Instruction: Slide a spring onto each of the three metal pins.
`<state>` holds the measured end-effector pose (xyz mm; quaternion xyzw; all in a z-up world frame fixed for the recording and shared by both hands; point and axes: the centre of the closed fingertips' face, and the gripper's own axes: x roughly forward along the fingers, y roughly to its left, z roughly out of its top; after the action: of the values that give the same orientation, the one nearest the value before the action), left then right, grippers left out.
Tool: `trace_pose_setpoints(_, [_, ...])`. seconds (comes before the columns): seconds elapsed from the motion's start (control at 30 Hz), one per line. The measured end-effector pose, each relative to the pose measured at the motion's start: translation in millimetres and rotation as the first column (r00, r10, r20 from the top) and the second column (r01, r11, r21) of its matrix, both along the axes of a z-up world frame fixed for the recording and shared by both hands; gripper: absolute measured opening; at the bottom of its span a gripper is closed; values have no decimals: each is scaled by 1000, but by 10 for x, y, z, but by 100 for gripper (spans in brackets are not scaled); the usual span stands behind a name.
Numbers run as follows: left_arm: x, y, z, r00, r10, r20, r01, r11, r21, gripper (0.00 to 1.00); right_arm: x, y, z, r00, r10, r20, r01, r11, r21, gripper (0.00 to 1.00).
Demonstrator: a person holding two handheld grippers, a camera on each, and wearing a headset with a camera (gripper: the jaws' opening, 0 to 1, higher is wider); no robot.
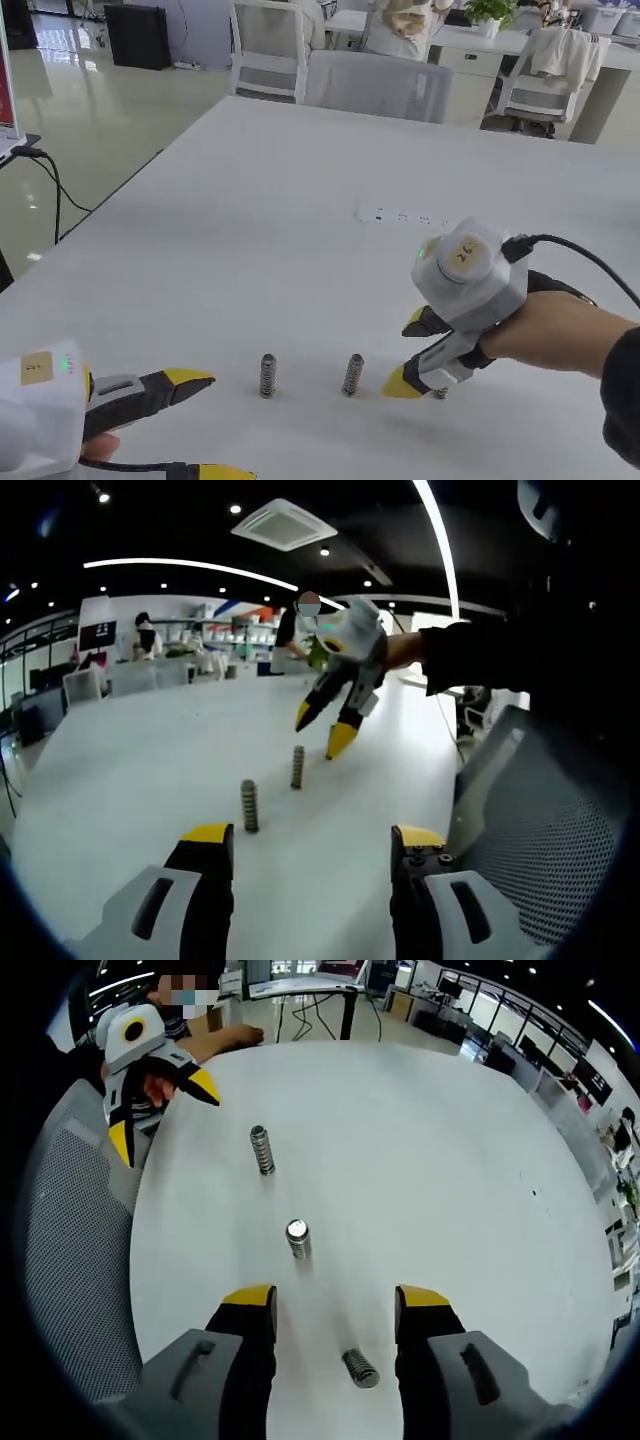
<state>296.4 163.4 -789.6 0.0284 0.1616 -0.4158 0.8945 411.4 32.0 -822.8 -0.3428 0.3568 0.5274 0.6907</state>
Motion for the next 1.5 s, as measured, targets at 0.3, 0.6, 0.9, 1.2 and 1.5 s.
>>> trace_pose_setpoints(0.3, [18, 7, 3, 1000, -2, -5, 2, 1000, 8, 59, 70, -191, 15, 997, -81, 5, 81, 995, 54, 50])
trace_pose_setpoints(0.6, [32, -20, -6, 1000, -12, -9, 12, 1000, 12, 59, 78, -403, 12, 989, -146, 12, 144, 985, 97, 55])
trace_pose_setpoints(0.9, [49, -30, -4, 1000, -11, -12, 11, 1000, 16, 60, 47, -485, 108, 981, -194, 22, 187, 965, 185, 60])
trace_pose_setpoints(1.2, [59, -40, -6, 1000, -7, -14, 7, 1000, 16, 60, -99, -514, 173, 979, -201, 29, 185, 944, 273, 63])
trace_pose_setpoints(1.5, [70, -51, -5, 1000, -4, -16, 4, 1000, 12, 61, -229, -522, 209, 974, -228, 17, 205, 904, 376, 70])
